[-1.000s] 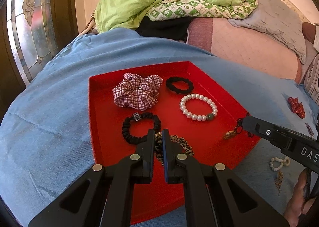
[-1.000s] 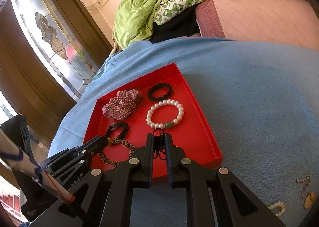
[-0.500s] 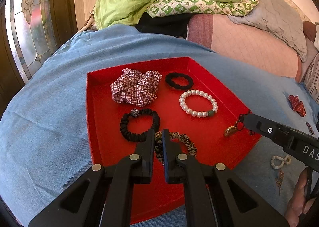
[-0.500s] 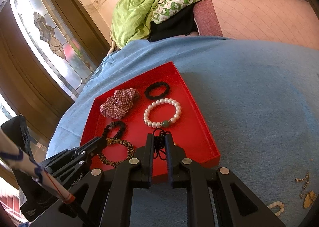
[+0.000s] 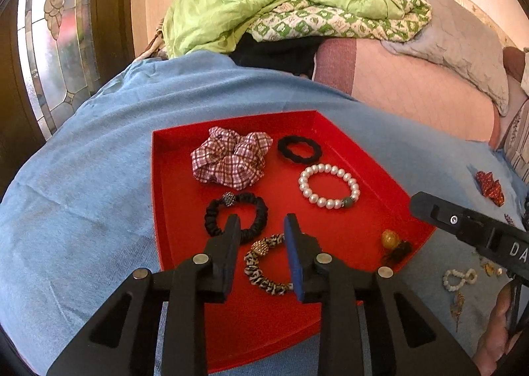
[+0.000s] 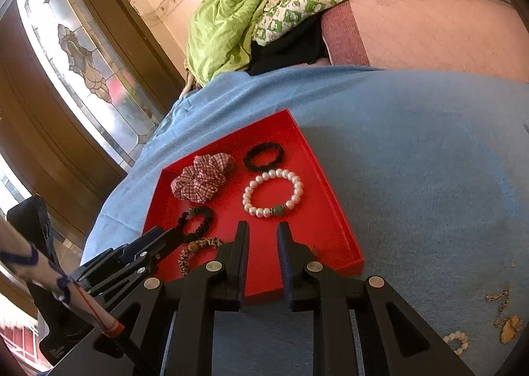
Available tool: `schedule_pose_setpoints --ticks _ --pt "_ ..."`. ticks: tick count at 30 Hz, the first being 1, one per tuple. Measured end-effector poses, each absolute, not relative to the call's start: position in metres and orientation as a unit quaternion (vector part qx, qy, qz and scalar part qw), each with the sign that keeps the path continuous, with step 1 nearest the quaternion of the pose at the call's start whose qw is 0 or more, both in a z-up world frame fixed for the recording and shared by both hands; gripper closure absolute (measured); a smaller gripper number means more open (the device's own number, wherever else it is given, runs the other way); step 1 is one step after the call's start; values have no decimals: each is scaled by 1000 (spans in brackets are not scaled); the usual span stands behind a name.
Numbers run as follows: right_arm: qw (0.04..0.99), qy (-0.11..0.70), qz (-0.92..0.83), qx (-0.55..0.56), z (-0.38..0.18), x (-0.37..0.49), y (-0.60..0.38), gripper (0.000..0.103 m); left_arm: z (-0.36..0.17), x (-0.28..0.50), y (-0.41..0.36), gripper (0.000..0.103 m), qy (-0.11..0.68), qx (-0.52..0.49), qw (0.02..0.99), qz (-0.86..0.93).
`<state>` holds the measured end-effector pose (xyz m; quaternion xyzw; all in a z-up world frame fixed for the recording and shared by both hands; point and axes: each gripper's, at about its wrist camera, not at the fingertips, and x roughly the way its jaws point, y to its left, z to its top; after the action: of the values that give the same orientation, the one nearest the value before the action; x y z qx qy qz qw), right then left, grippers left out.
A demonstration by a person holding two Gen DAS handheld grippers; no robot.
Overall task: Organize jewelry
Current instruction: 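Lower the brown chain into the tray and open the left tool while the right tool releases the tassel pendant, then grasp the gold coin pendant with the left tool while the right tool grasps the pearl earring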
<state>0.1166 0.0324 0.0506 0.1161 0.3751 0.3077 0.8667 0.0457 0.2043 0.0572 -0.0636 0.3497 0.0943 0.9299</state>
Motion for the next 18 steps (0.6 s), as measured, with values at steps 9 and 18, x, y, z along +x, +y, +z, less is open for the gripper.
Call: schedule_pose_setpoints --ticks 9,18 --pt "871 350 313 146 75 114 9 84 65 41 193 76 332 -58 938 79" --pt "889 329 257 189 104 102 -74 84 72 37 149 76 323 -30 946 22"
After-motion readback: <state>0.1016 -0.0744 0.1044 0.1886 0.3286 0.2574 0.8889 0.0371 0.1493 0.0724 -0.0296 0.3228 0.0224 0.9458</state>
